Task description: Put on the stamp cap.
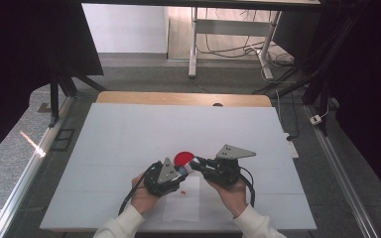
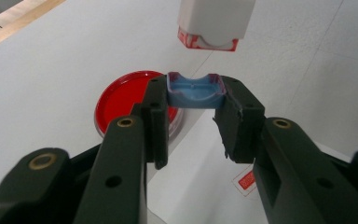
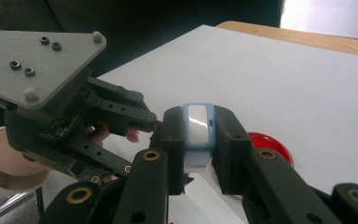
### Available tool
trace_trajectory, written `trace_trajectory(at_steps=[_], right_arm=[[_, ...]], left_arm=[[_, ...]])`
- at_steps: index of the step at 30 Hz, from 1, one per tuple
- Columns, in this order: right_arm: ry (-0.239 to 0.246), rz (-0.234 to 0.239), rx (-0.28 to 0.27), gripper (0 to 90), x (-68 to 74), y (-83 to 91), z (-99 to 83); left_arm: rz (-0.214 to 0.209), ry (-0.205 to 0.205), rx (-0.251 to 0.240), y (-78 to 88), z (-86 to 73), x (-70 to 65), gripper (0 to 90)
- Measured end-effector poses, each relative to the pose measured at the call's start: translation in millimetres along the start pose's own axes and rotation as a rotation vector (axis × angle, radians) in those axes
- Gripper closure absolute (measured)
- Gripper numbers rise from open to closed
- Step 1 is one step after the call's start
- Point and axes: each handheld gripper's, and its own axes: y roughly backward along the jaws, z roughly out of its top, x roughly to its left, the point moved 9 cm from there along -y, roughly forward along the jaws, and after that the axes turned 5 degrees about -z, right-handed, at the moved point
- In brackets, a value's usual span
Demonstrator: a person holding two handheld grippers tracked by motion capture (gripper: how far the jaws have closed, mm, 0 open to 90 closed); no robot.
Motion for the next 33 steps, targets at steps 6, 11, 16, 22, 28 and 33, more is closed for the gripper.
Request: trace_trajectory(at_steps=[6,11,16,22,28,33], right_arm=[[-0.002,-0.011,0.007,74.9,1.5,-2.7,-2.0],[-0.013,-0.03,0.004,74.9,2.0,-3.7,-1.7],[-0.03,-0.042,0.01,74.9,1.3,-4.6,-2.7],[-0.047,-0.039,0.01,74.9,1.7,-4.9,-3.1],[-0.073,-0.042,0.012,74.9,1.8,-5.1,-2.8],[-0.083,-0.049,0.013,74.9,1.4,-5.6,-3.1]], left_arm=[[0.008,-0.007,-0.01,-2.1,2.5,-0.5,64.9],[0.016,-0.012,-0.013,-3.1,3.8,-1.1,64.9],[0.019,-0.014,-0.017,-3.2,4.3,-1.4,64.9],[0.021,-0.024,-0.027,-2.5,5.8,-2.9,64.9],[0.031,-0.021,-0.032,-2.2,5.8,-1.3,64.9],[0.03,-0.025,-0.031,-2.2,5.9,-2.0,64.9]])
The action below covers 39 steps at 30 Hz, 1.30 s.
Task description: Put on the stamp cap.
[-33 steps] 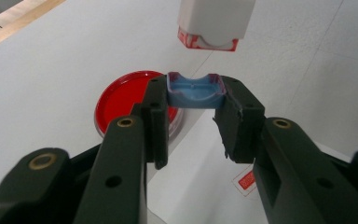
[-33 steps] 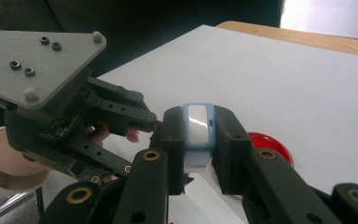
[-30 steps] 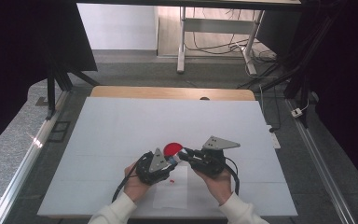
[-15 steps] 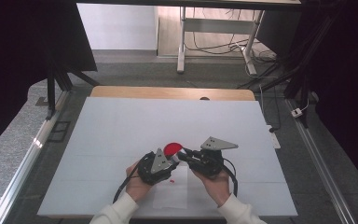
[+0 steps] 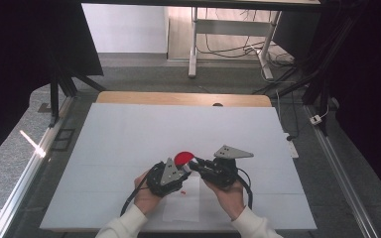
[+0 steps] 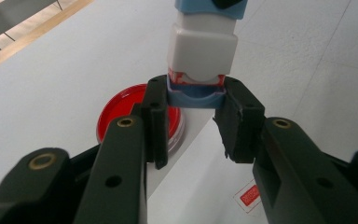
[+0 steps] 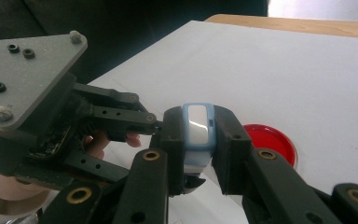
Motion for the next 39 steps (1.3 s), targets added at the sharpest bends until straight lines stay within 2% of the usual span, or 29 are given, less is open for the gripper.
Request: trace_trajectory(at_steps=[10,23,39], right_arm=[[0.009,-0.015,0.008,74.9,2.6,-1.8,-1.4],[0.036,-0.08,0.028,74.6,5.8,-3.9,-4.4],[-0.006,-0.041,0.015,74.7,3.9,-3.8,-4.0]], left_arm=[[0.001,0.0,0.003,-0.8,-1.3,-0.6,64.9],[0.032,-0.013,0.006,-1.6,-1.8,-1.4,64.9],[0.045,-0.025,-0.003,0.3,-1.0,-0.9,65.1]])
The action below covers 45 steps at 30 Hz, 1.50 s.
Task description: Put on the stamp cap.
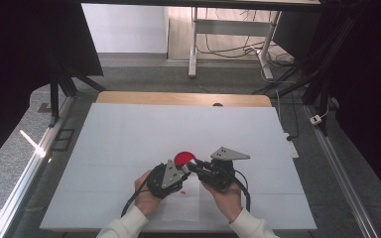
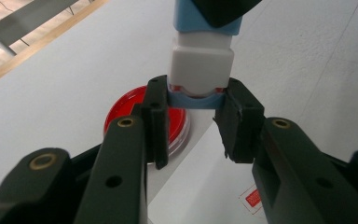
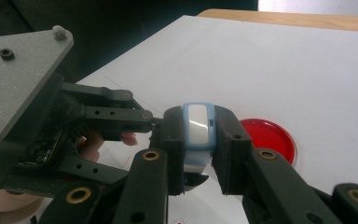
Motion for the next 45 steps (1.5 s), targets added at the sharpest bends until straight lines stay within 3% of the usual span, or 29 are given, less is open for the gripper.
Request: trace_trajectory(at_steps=[25,36,45], right_arm=[[-0.024,0.039,0.034,75.2,-3.1,-4.4,-5.8],[-0.017,0.036,0.039,75.2,-2.4,-5.8,-6.8],[-0.011,0.046,0.036,75.1,-4.2,-5.2,-6.2]], left_arm=[[0.014,-0.027,0.015,-1.6,-1.6,-1.6,65.4],[0.011,-0.025,0.019,-1.3,-2.4,-0.7,65.4],[-0.008,0.0,0.018,-3.1,-4.3,-0.3,64.8]])
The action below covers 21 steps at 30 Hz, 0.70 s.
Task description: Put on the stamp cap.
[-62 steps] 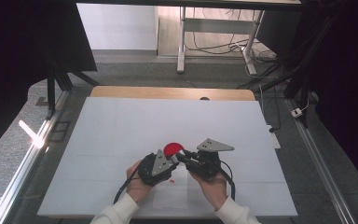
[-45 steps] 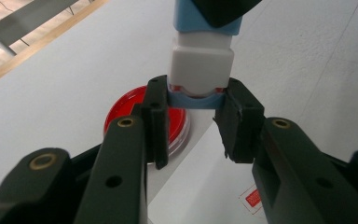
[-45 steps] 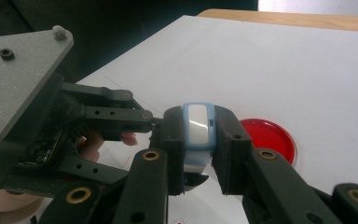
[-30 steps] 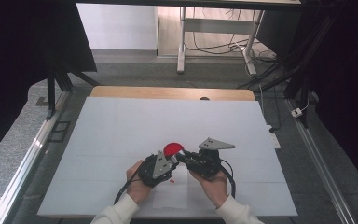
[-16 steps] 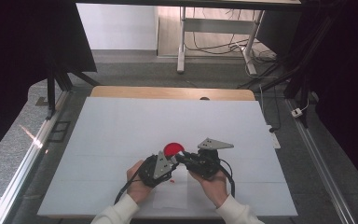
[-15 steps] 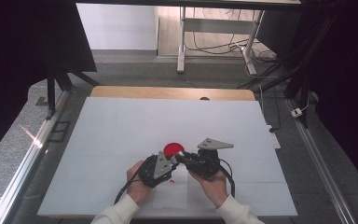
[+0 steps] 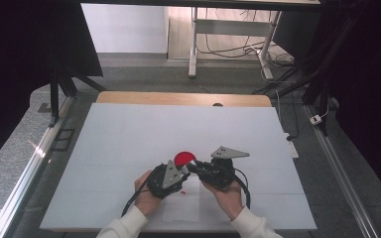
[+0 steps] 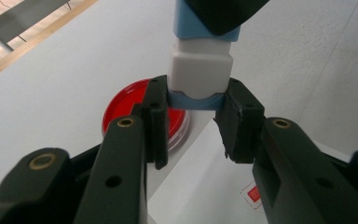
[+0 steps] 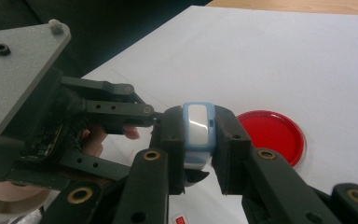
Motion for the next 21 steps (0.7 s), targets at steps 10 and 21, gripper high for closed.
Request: trace_trajectory(at_steps=[10,21], right_arm=[[0.045,0.002,-0.007,75.1,4.2,0.3,0.6],[0.058,0.005,-0.029,75.1,4.2,3.1,4.1]], left_arm=[[-0.019,0.017,-0.009,2.1,-1.3,1.6,61.0],[-0.031,0.074,-0.02,3.4,-2.1,4.7,43.5]])
